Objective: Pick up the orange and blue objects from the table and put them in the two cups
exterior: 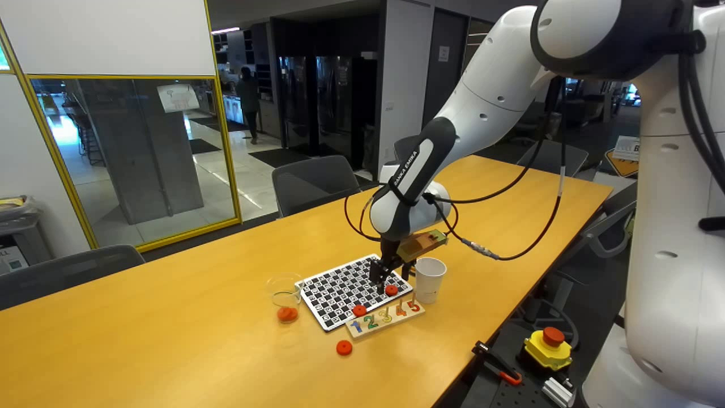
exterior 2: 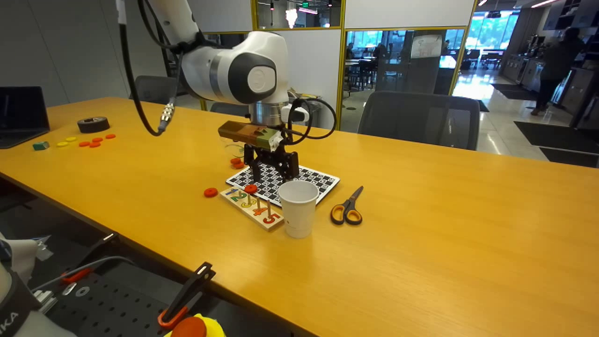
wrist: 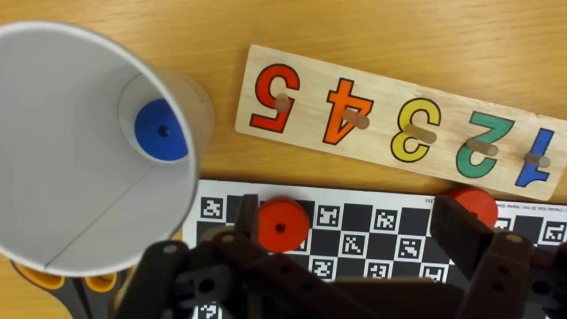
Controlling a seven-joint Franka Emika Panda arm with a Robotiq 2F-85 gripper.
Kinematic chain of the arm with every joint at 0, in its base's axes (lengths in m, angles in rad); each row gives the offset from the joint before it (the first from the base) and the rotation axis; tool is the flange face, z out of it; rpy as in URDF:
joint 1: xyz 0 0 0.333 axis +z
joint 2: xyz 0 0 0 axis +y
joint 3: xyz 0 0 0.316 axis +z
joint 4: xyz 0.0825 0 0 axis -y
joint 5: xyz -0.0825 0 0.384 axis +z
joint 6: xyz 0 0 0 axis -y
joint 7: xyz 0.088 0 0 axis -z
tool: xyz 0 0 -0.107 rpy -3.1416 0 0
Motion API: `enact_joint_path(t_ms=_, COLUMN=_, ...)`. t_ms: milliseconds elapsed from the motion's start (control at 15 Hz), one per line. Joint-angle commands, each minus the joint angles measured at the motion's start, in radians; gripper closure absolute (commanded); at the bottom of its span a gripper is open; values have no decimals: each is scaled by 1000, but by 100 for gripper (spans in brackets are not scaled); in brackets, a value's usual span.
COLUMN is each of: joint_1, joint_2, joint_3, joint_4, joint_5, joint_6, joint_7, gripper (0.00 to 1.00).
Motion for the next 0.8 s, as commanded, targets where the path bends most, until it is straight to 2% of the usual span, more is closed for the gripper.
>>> enact_joint_path(t_ms=0, joint_1=4, joint_2=38, joint_3=5, joint_4=17, joint_5=-29, joint_6=36, joint_7=-9, gripper=0)
enact_joint_path(t_ms=400, joint_1=2, joint_2=45, joint_3=13, joint_4=45, joint_5=-66, joint_6=27, joint_7=-59, gripper=0)
enact_joint_path(t_ms=733, joint_1=-52, joint_2=82, joint_3=46, joint_4=96, joint_5=-30, joint_6=17, joint_7=-203, gripper=0)
